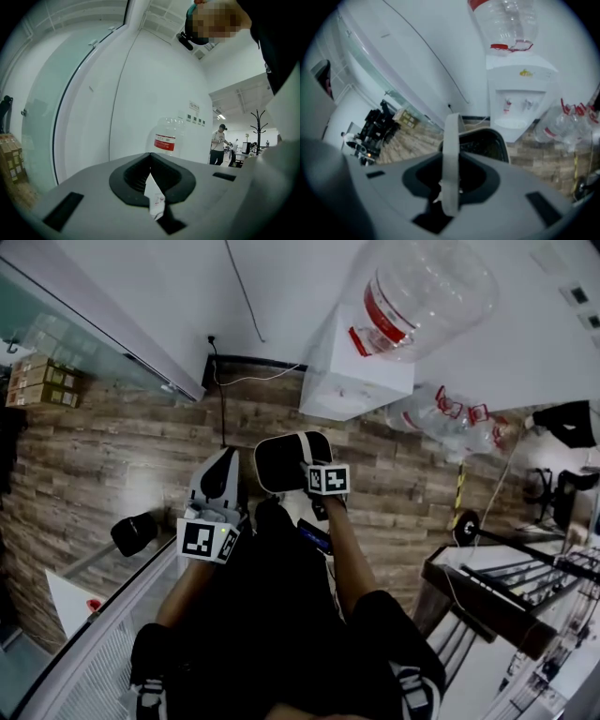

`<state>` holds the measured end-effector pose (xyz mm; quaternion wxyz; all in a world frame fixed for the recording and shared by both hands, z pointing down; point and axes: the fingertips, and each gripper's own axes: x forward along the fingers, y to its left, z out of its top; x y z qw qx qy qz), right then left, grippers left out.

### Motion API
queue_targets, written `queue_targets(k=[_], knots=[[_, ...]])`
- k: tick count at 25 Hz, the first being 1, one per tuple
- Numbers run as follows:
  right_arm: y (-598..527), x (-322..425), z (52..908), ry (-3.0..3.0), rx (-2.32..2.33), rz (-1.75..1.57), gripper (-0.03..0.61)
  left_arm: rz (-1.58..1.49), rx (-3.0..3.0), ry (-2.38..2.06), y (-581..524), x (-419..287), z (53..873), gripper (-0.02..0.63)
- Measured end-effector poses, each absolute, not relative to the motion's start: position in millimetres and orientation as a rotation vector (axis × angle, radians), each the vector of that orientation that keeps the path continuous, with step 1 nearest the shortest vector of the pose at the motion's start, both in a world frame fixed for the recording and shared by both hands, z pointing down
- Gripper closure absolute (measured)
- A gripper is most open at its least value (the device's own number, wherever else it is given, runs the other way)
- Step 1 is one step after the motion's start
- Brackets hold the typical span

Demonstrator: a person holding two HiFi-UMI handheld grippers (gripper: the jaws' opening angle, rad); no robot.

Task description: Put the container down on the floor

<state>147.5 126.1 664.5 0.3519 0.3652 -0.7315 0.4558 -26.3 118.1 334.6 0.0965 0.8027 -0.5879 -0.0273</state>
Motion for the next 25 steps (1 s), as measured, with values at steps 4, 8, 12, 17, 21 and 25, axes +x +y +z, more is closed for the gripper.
queue_targets(k=[4, 8, 12, 17, 21, 25], knots=[[112, 145, 665, -1.882, 0.962, 1.185, 0.463, -0.087, 2.409, -1.704, 100, -26, 336, 0.586], [100, 135, 670, -1.87, 0.982, 1.18, 0.463, -0.09, 2.446, -1.652, 75, -31, 345, 0.584], [93, 129, 680, -1.836, 1.002, 1.195, 0.463, -0.083, 2.486, -1.572, 47, -42, 351, 0.584], [73, 112, 691, -1.812, 1.041, 1.252, 0.463, -0.067, 2.492, -1.531, 1, -68, 363, 0.586], [62, 102, 700, -1.798, 1.069, 1.287, 0.465, -0.057, 2.486, -1.514, -23, -82, 373, 0.585], [43, 92, 710, -1.793, 1.093, 1.306, 0.463, -0.066, 2.484, -1.497, -47, -91, 378, 0.584]])
